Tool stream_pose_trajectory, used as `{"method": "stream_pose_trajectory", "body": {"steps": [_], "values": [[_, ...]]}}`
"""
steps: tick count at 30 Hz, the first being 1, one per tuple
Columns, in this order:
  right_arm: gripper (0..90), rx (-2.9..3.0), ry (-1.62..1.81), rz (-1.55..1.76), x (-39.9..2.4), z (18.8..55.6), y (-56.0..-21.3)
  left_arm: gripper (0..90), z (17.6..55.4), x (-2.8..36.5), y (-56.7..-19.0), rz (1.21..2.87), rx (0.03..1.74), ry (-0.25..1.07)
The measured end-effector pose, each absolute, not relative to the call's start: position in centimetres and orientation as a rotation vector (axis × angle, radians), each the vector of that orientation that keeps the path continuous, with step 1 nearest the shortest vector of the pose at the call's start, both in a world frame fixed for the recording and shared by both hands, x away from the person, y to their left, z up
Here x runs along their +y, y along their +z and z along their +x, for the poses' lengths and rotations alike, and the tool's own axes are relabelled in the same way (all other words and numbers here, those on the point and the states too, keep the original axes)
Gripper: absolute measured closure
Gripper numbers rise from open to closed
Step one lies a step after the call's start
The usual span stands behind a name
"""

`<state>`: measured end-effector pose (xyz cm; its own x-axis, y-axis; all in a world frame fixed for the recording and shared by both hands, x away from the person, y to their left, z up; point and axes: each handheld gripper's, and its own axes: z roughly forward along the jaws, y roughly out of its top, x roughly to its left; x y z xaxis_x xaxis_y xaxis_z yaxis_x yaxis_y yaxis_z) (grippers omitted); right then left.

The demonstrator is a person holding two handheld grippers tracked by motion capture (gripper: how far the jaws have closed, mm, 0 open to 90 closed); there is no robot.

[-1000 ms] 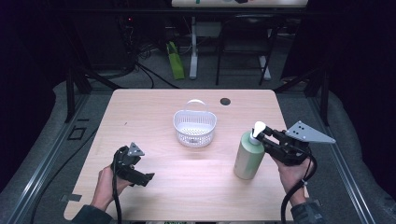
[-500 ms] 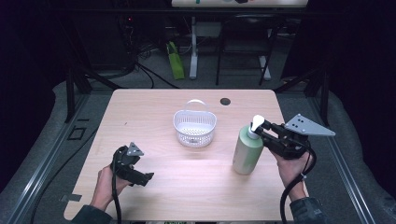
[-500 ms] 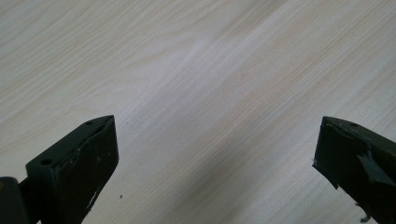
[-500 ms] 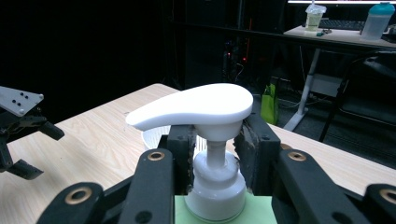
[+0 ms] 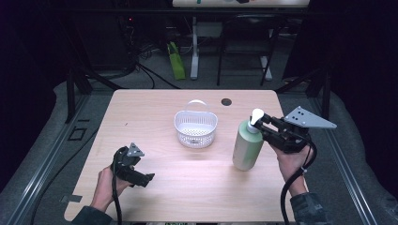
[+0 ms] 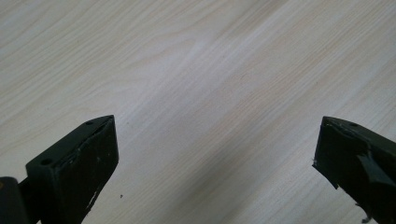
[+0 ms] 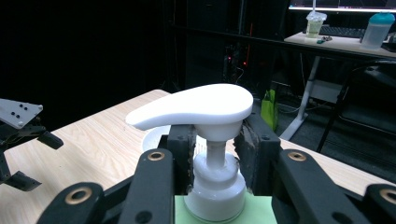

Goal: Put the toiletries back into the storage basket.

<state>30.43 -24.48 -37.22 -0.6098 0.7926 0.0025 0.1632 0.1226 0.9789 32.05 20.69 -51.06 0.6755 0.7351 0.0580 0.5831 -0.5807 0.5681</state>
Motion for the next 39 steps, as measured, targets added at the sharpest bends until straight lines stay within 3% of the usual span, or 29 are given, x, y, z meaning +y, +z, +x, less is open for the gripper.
{"method": "stream_pose_trajectory", "body": {"steps": [39], "values": [[68.2,1.863,1.532,0.879,-23.0,32.2,-35.0,0.0,32.0,20.6,-51.1,2.378,1.011,0.383]]}}
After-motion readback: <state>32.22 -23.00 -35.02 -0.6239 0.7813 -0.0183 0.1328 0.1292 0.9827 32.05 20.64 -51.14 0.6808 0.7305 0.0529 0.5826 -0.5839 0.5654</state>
